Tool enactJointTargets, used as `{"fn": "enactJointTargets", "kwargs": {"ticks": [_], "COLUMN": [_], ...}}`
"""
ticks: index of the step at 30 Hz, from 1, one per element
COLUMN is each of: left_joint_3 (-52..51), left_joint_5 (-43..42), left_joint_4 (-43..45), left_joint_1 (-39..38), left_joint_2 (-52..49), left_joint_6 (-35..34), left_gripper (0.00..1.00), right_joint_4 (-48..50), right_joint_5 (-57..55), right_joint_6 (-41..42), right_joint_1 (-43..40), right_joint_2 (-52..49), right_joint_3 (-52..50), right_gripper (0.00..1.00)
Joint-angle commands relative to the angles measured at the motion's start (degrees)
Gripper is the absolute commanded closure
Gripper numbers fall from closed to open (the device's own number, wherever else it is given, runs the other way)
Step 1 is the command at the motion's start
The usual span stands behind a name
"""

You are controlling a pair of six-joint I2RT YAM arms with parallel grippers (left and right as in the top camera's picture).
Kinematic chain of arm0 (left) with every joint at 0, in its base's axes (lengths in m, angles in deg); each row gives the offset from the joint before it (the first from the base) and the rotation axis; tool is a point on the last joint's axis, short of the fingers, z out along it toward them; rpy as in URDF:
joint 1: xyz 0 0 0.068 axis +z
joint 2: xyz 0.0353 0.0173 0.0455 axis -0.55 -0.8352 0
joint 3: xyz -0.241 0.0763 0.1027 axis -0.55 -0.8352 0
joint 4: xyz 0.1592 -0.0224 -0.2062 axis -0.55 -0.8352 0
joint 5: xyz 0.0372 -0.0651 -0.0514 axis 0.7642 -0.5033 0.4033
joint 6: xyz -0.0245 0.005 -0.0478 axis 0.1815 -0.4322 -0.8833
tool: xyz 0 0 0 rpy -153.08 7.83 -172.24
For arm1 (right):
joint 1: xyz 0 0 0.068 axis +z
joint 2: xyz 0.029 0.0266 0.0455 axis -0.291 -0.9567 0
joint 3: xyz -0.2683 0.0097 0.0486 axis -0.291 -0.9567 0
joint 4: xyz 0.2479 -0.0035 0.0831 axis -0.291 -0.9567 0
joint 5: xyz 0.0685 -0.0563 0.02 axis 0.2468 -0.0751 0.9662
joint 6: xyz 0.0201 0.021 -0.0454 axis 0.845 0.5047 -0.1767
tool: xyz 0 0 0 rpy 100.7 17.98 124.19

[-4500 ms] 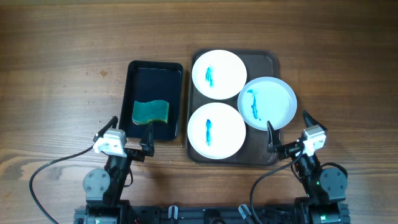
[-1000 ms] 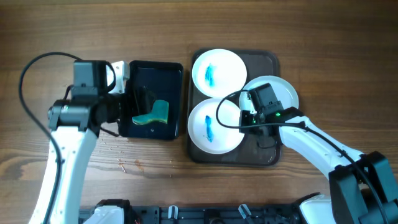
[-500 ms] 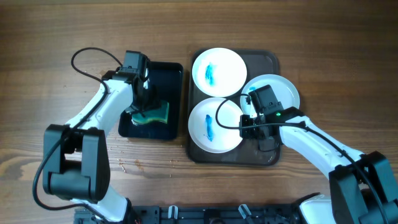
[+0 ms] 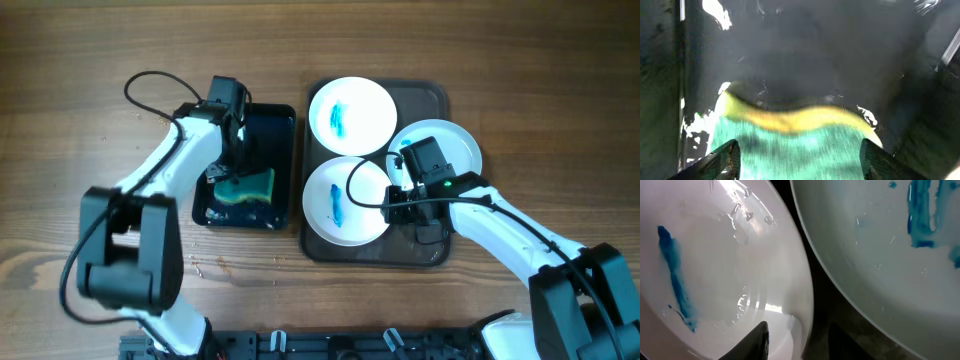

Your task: Clean dirty plates on tray and stack at the side

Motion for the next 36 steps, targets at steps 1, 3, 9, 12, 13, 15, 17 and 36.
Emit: {"fn": "enactJointTargets", "kwargs": {"ticks": [1, 3, 9, 12, 13, 15, 17, 36], "left_joint_3": [0.81, -1.25, -14.62, -15.47, -15.23, -14.36, -11.13, -0.13], "left_joint_5": [-0.96, -1.03, -1.01, -2.1, -2.1, -2.08, -2.08, -13.73], "left_joint_4": [-3.96, -5.09, 12.26, 16.94, 16.83, 15.15, 10.67, 15.61], "left_joint_1": [-0.35, -0.44, -0.46, -0.46, -0.46, -0.46, -0.46, -24.68], "left_joint_2": [3.56, 3.45, 3.32, 3.34, 3.34, 3.48, 3.54, -4.61], "left_joint_6": [0.07, 0.04, 0.07, 0.04, 0.07, 0.07, 0.07, -15.26], "left_gripper": [0.23, 0.29, 0.43, 0.96, 0.96, 0.96, 0.96, 0.96], "right_joint_4": [-0.57, -0.94, -0.96, -0.13, 0.07, 0.07, 0.63, 6.05], "right_joint_5": [0.9, 0.9, 1.4, 1.29, 1.29, -0.17, -1.51, -6.34], "right_joint_6": [-0.42, -0.42, 1.05, -1.27, -2.4, -2.6, -2.91, -0.79], "right_joint_1": [-0.26, -0.26, -0.26, -0.26, -0.26, -0.26, -0.26, -0.33], "right_joint_2": [-0.7, -0.7, -0.7, -0.7, -0.7, -0.76, -1.22, -9.53], "right_joint_3": [0.17, 0.15, 0.17, 0.17, 0.17, 0.15, 0.15, 0.22], "right_gripper": [0.59, 0.59, 0.59, 0.59, 0.59, 0.59, 0.59, 0.96]}}
